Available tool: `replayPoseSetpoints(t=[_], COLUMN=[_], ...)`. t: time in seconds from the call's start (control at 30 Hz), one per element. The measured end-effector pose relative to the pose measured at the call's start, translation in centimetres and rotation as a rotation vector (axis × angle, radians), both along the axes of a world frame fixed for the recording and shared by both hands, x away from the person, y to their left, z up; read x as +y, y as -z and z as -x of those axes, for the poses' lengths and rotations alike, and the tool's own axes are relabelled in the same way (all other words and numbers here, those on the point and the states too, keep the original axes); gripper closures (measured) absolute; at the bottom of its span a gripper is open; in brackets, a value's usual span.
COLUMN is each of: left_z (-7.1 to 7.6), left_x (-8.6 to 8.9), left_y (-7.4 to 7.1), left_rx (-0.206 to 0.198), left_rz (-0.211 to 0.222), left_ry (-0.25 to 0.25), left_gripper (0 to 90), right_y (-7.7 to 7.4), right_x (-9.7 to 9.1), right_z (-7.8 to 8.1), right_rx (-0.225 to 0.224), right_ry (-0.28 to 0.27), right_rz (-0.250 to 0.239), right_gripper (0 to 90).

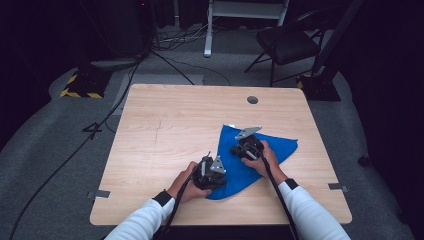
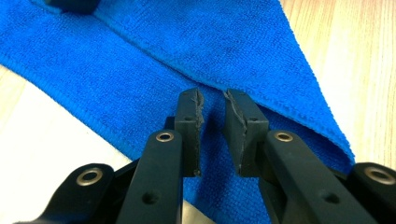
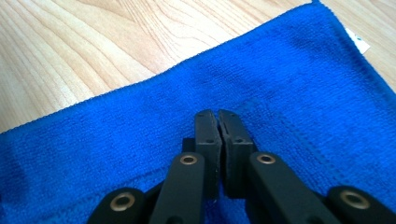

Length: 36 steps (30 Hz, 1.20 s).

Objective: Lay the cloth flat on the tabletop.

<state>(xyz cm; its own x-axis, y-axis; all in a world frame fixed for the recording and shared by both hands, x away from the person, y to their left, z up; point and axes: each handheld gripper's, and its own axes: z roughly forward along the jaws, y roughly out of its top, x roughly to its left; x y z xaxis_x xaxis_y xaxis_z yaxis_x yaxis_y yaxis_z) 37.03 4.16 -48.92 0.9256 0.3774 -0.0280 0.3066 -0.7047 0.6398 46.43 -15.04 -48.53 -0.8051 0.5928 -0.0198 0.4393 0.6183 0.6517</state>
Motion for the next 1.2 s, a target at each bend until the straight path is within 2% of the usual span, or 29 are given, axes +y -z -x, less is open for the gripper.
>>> replayPoseSetpoints(t=[0.23, 0.33, 0.4, 0.47, 0.63, 0.7, 0.77, 0.83, 0.87, 0.93, 0.97, 1.1, 1.13, 1.2], left_z=[0.0, 0.1, 0.2, 0.4, 0.2, -0.1, -0.3, -0.5, -0.7, -1.3, -1.6, -2.6, -3.2, -3.6], left_x=[-0.1, -0.2, -0.4, -0.5, -0.7, -0.8, -0.8, -0.9, -0.8, -0.8, -0.9, -1.3, -1.6, -1.6], left_y=[0.0, 0.0, 0.0, 0.0, -0.1, -0.1, -0.1, -0.3, -0.5, -0.8, -0.9, -0.8, -0.8, -1.0], left_rx=[0.006, 0.016, 0.007, -0.009, -0.016, -0.015, -0.018, -0.026, -0.025, -0.019, -0.025, -0.037, -0.039, -0.021], left_rz=[0.005, 0.002, -0.008, -0.018, -0.033, -0.037, -0.042, -0.03, -0.008, 0.03, 0.021, 0.026, 0.016, 0.024], left_ry=[0.007, 0.013, 0.014, 0.005, -0.038, -0.059, -0.076, -0.095, -0.105, -0.133, -0.142, -0.149, -0.155, -0.154], left_gripper=[73.4, 67.0, 59.9, 57.4, 52.3, 45.6, 41.5, 34.0, 29.6, 28.9, 28.1, 27.2, 27.1, 27.1], right_y=[-1.6, -2.5, -3.3, -4.1, -5.8, -5.9, -5.7, -5.4, -5.2, -4.8, -4.6, -3.8, -3.2, -2.7], right_x=[-1.1, -2.0, -2.9, -4.2, -8.0, -9.8, -11.1, -12.6, -13.3, -14.5, -15.1, -16.4, -17.5, -18.3], right_z=[0.7, 1.6, 2.5, 3.6, 7.1, 8.6, 9.8, 11.1, 11.6, 12.6, 13.1, 14.1, 14.7, 14.9], right_rx=[-0.043, -0.059, -0.065, -0.065, -0.075, -0.065, -0.071, -0.063, -0.061, -0.053, -0.045, -0.034, -0.021, -0.01], right_ry=[0.001, -0.013, -0.031, -0.043, -0.067, -0.059, -0.054, -0.034, -0.024, -0.001, 0.012, 0.05, 0.085, 0.112], right_rz=[-0.069, -0.091, -0.119, -0.131, -0.142, -0.147, -0.131, -0.132, -0.131, -0.129, -0.13, -0.118, -0.102, -0.086], right_gripper=[89.1, 89.1, 89.1, 89.1, 89.0, 89.0, 88.9, 88.7, 88.5, 88.0, 87.5, 85.4, 84.0, 83.8])
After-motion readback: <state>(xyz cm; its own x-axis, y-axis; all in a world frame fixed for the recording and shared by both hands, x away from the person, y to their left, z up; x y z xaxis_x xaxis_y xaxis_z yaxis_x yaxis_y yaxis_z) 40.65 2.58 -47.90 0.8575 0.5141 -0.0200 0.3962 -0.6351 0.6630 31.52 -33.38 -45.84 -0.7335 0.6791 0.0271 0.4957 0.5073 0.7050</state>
